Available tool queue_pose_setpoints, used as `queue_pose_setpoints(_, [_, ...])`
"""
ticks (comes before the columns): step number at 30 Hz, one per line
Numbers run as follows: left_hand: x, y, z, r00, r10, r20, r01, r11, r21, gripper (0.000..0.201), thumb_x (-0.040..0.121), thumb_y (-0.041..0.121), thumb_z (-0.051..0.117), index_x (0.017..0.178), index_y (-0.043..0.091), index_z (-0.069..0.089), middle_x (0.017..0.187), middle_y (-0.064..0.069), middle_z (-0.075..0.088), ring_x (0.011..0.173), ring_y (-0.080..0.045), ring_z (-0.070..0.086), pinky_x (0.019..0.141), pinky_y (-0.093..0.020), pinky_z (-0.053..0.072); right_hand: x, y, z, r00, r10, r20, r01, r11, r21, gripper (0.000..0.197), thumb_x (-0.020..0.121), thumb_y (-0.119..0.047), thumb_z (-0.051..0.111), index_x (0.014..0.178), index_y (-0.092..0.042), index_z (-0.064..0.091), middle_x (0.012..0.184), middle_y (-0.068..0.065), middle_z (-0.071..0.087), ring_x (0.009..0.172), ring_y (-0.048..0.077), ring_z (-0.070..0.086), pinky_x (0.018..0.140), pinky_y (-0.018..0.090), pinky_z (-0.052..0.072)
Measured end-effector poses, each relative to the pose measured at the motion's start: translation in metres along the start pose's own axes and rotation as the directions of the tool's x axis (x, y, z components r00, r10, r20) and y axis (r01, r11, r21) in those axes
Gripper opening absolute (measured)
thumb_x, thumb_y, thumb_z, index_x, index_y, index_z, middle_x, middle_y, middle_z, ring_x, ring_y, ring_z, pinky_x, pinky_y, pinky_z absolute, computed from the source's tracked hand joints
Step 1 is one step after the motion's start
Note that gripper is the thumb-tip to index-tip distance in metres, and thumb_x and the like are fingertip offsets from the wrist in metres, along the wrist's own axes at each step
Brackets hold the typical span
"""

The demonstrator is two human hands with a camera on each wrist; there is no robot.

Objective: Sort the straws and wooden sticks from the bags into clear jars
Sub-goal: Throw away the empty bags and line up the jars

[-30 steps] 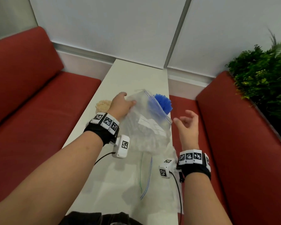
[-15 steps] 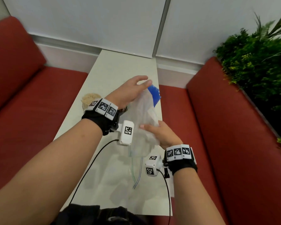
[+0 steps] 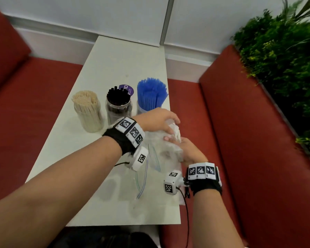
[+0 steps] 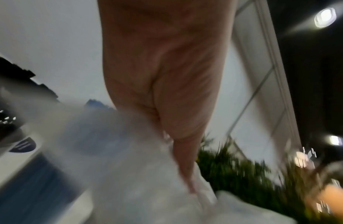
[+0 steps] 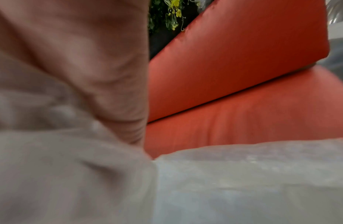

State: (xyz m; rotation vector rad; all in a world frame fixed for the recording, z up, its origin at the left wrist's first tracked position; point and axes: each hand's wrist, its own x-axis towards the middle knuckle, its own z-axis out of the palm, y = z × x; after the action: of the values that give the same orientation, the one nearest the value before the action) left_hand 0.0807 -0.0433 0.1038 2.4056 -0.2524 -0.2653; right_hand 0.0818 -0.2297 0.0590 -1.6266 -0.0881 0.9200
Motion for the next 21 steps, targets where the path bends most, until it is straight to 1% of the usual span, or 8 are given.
queue_pose_setpoints(3, [0.004, -0.026, 0.052, 0.993, -0.045, 0.11, 0.018, 0.972, 0.235, 0.05, 0.091, 0.01, 0.064, 0.138, 0.024, 0.053, 0.141, -0.002, 0.052, 0.13, -0.021, 0.047, 0.107, -0.037, 0.039, 0.023, 0.058, 0.005, 0.949, 0.197, -0.247, -0.254, 0.941, -0.225, 0.074, 0.082, -0.033, 0.083, 0.142, -0.007, 0.047, 0.132, 0.016, 0.063, 0.116, 0.035, 0.063, 0.1, 0.048, 0.052])
queue_pose_setpoints(5, [0.001, -0.049, 0.087, 0.966, -0.14, 0.216, 0.043, 0.914, 0.403, 0.054, 0.093, 0.01, 0.061, 0.141, 0.033, 0.05, 0.152, -0.002, 0.037, 0.137, -0.031, 0.036, 0.106, -0.047, 0.04, 0.036, 0.101, 0.012, 0.833, 0.279, -0.478, -0.481, 0.792, -0.376, 0.11, 0.072, -0.041, 0.089, 0.156, -0.018, 0.022, 0.154, 0.018, 0.034, 0.139, 0.041, 0.038, 0.111, 0.052, 0.039])
queue_pose_setpoints(7, [-0.005, -0.074, 0.12, 0.92, -0.26, 0.293, 0.106, 0.885, 0.453, 0.059, 0.093, 0.007, 0.059, 0.14, 0.041, 0.049, 0.162, 0.001, 0.016, 0.145, -0.04, 0.017, 0.11, -0.053, 0.035, 0.043, 0.138, 0.018, 0.735, 0.342, -0.585, -0.624, 0.679, -0.386, 0.134, 0.066, -0.049, 0.091, 0.16, -0.026, 0.0, 0.162, 0.021, 0.01, 0.148, 0.048, 0.016, 0.115, 0.058, 0.028])
queue_pose_setpoints(9, [-0.012, -0.098, 0.151, 0.894, -0.331, 0.302, 0.193, 0.893, 0.407, 0.063, 0.093, 0.003, 0.057, 0.141, 0.043, 0.047, 0.165, 0.002, 0.001, 0.148, -0.042, 0.002, 0.115, -0.054, 0.027, 0.051, 0.167, 0.018, 0.71, 0.389, -0.587, -0.644, 0.696, -0.318, 0.128, 0.073, -0.044, 0.087, 0.16, -0.021, -0.004, 0.161, 0.023, 0.012, 0.147, 0.046, 0.022, 0.114, 0.052, 0.033])
queue_pose_setpoints(11, [-0.019, -0.113, 0.17, 0.909, -0.337, 0.243, 0.241, 0.904, 0.354, 0.061, 0.094, 0.006, 0.054, 0.141, 0.044, 0.046, 0.165, -0.002, -0.003, 0.148, -0.043, 0.0, 0.116, -0.052, 0.025, 0.056, 0.181, 0.015, 0.742, 0.322, -0.588, -0.576, 0.756, -0.313, 0.099, 0.083, -0.036, 0.08, 0.157, -0.014, 0.016, 0.153, 0.022, 0.029, 0.135, 0.043, 0.043, 0.099, 0.039, 0.044])
queue_pose_setpoints(14, [-0.02, -0.121, 0.177, 0.946, -0.295, 0.133, 0.233, 0.907, 0.352, 0.061, 0.09, 0.008, 0.058, 0.139, 0.041, 0.043, 0.164, -0.004, -0.001, 0.141, -0.044, 0.02, 0.109, -0.049, 0.036, 0.055, 0.18, 0.018, 0.755, 0.132, -0.642, -0.482, 0.776, -0.407, 0.086, 0.075, -0.035, 0.086, 0.141, -0.014, 0.035, 0.14, 0.017, 0.039, 0.121, 0.043, 0.052, 0.096, 0.05, 0.049])
queue_pose_setpoints(17, [-0.024, -0.121, 0.174, 0.957, -0.281, 0.073, 0.241, 0.91, 0.336, 0.065, 0.086, 0.01, 0.067, 0.141, 0.034, 0.042, 0.161, -0.008, 0.006, 0.132, -0.038, 0.035, 0.105, -0.043, 0.041, 0.05, 0.16, 0.031, 0.778, 0.116, -0.617, -0.52, 0.67, -0.53, 0.083, 0.08, -0.034, 0.082, 0.142, -0.021, 0.03, 0.137, 0.016, 0.04, 0.121, 0.041, 0.051, 0.091, 0.048, 0.049])
queue_pose_setpoints(21, [-0.05, -0.124, 0.17, 0.927, -0.37, 0.058, 0.345, 0.904, 0.251, 0.054, 0.085, 0.02, 0.067, 0.137, 0.033, 0.055, 0.16, -0.009, 0.012, 0.134, -0.036, 0.033, 0.112, -0.037, 0.033, 0.052, 0.12, 0.044, 0.845, 0.203, -0.496, -0.498, 0.637, -0.588, 0.073, 0.091, -0.02, 0.063, 0.15, -0.012, 0.02, 0.134, 0.02, 0.053, 0.116, 0.037, 0.06, 0.083, 0.036, 0.049])
